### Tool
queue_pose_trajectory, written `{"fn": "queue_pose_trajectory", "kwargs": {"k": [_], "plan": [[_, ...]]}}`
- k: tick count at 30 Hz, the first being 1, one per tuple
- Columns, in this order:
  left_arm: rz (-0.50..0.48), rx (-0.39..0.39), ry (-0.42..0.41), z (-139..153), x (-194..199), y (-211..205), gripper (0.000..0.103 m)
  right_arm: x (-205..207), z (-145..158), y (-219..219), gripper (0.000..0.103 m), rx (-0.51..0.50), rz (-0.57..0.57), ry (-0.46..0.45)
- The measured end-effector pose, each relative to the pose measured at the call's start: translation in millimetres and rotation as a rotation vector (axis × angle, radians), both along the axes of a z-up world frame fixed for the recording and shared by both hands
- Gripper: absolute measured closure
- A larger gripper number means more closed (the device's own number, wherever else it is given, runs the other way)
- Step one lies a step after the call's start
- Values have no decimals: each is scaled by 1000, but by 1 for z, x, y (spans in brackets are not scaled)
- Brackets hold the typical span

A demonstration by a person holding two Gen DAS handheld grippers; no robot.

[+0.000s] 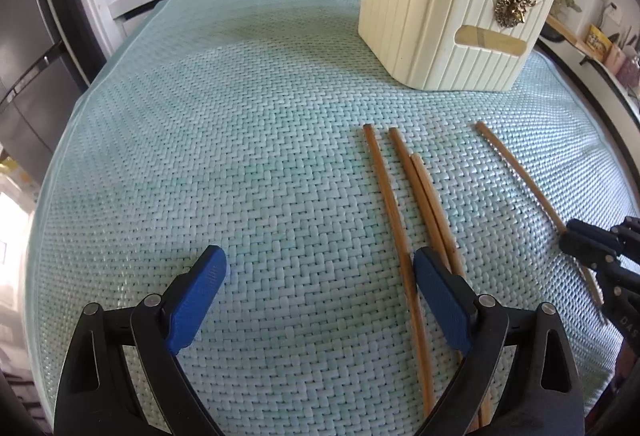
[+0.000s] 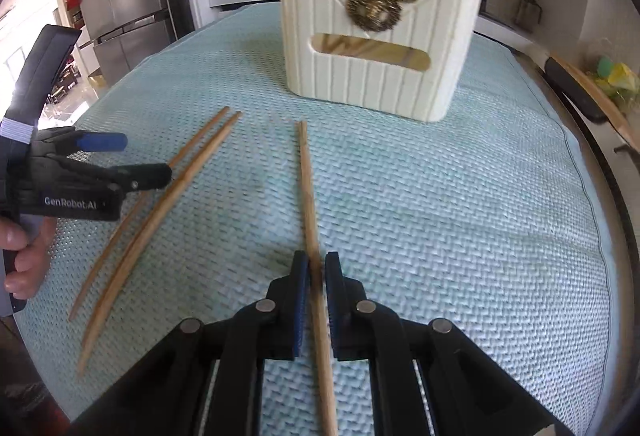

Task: Organize utensils
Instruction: 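Lower the right gripper onto a chopstick while the left gripper grasps another chopstick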

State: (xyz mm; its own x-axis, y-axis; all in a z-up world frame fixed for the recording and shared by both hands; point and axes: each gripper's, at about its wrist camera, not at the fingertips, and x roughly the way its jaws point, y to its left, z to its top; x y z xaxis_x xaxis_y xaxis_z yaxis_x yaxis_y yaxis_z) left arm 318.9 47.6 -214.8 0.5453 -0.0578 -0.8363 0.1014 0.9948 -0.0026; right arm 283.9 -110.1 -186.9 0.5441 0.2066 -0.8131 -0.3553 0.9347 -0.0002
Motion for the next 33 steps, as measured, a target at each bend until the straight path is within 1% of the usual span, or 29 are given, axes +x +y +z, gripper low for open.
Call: {"fn": "queue_pose_trajectory", "kwargs": {"k": [3,4,6,11,13,17,18,19,22,23,26,27,28,29,30,31,33], "plan": [[-4,5,9,0,4,0,8,-2,1,-16,85,10,-21,9],[-6,5,15,0,7,1,8,-1,0,-18,77,19,-13,19],[-7,5,27,0,12,1,8,3,1,-20,67,26,2,29],[-9,1,48,0,26,4,9,29,1,-3,67,16,44,60],[-13,4,51,0,28,4,11,38,2,4,68,5,66,65],[-27,8,55,2,37,-1,19,61,3,17,68,1,86,75],[-35,11,56,3,40,-3,23,68,3,22,70,-4,89,75],[-42,17,58,4,42,-7,24,74,4,26,74,-10,94,77],[-60,14,67,5,55,-9,33,90,5,37,81,-22,106,84],[-61,4,71,6,59,-9,37,93,5,36,81,-20,109,94],[-60,14,72,7,69,-12,49,104,4,40,88,-21,112,106],[-65,14,71,7,71,-13,56,106,4,40,92,-20,111,107],[-67,16,70,7,73,-15,61,108,3,41,96,-20,108,108],[-74,16,70,8,75,-16,74,111,4,40,97,-12,107,112],[-79,16,68,8,75,-17,91,112,5,36,97,-3,103,114],[-86,7,71,8,76,-19,97,113,5,35,97,10,98,115],[-76,24,56,8,75,-20,99,114,7,30,97,49,88,114]]}}
